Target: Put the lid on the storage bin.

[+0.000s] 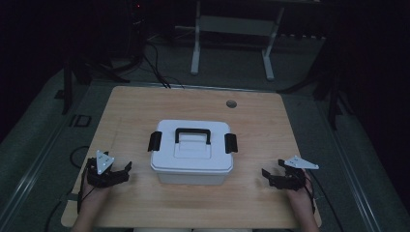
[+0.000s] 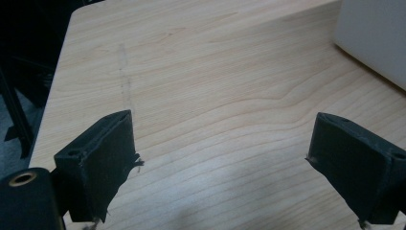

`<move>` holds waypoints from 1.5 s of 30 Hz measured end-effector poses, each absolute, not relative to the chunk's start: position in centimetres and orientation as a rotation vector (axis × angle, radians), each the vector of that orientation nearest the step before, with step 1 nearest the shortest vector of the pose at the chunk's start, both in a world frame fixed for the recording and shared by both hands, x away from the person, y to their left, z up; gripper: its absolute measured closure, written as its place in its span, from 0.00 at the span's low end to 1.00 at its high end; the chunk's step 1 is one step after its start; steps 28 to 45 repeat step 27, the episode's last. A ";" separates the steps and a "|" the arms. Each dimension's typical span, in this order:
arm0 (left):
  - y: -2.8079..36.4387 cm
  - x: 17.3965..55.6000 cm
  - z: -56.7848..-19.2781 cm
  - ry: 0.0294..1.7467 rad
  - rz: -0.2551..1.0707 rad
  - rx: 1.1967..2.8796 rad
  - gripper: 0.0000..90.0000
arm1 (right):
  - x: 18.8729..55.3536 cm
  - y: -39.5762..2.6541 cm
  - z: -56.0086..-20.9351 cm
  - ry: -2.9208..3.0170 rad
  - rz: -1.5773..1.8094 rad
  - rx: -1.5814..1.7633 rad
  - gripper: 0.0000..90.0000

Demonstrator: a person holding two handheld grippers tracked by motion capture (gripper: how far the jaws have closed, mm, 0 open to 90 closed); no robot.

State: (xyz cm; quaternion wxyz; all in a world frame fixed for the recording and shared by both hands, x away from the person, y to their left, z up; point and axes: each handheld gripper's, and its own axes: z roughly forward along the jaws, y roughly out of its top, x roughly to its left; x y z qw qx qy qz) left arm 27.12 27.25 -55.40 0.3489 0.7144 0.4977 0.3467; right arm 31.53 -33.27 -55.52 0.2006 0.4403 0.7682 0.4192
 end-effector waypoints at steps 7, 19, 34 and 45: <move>27.6 26.6 -55.5 1.353 0.987 1.755 0.10 | 31.7 -33.5 -55.5 2.041 1.138 1.350 0.14; 28.7 25.9 -55.5 1.482 1.128 1.550 0.10 | 31.5 -33.9 -55.5 1.943 1.144 1.419 0.14; 28.7 25.8 -55.6 1.485 1.141 1.561 0.10 | 31.5 -33.9 -55.5 1.939 1.141 1.420 0.14; 28.7 25.8 -55.6 1.485 1.141 1.561 0.10 | 31.5 -33.9 -55.5 1.939 1.141 1.420 0.14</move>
